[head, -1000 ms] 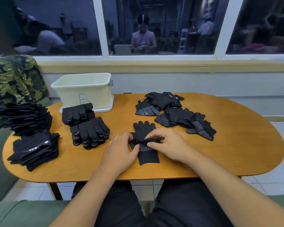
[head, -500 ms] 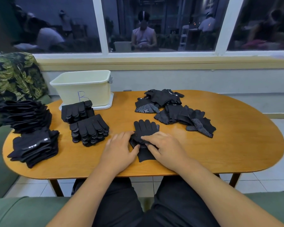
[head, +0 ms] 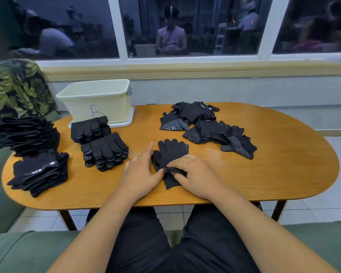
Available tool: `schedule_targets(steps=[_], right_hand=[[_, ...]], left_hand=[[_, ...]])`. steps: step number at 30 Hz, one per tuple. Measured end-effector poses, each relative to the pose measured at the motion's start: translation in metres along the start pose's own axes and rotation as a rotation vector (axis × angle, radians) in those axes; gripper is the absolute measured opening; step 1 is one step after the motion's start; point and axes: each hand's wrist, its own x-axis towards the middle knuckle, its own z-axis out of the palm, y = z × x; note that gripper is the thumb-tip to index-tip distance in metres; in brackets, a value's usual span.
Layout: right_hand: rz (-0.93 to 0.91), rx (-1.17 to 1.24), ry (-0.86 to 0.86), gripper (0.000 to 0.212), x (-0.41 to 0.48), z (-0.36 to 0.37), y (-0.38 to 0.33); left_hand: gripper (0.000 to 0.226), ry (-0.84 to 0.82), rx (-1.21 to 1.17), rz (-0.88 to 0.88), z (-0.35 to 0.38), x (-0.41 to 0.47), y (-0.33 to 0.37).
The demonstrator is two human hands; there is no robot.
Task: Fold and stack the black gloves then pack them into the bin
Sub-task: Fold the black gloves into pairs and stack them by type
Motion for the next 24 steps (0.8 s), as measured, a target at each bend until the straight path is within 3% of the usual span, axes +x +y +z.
schedule_targets(steps=[8, 15, 19, 22, 24], right_hand=[[-0.019, -0.011, 0.052, 0.031, -0.003, -0.003, -0.001], [-0.008, -0.056, -0.002, 0.036, -0.003, -0.003, -0.003], [0.023, -0.083, -0.031, 0.048, -0.004, -0.007, -0.007], [0.030, -0.016, -0.044, 0.054, -0.004, -0.006, -0.007], [0.070, 0.083, -0.036, 0.054, -0.002, -0.005, -0.002]], left_hand=[[0.077, 0.023, -0.007, 0.028, 0.001, -0.001, -0.001], [0.060, -0.006, 0.022, 0.063, 0.000, -0.004, 0.000], [0.045, 0.056, -0.119, 0.123, -0.005, -0.013, -0.004], [0.023, 0.036, -0.162, 0.229, -0.005, -0.022, -0.006], [0.020, -0.036, -0.130, 0.241, -0.005, -0.025, -0.004]])
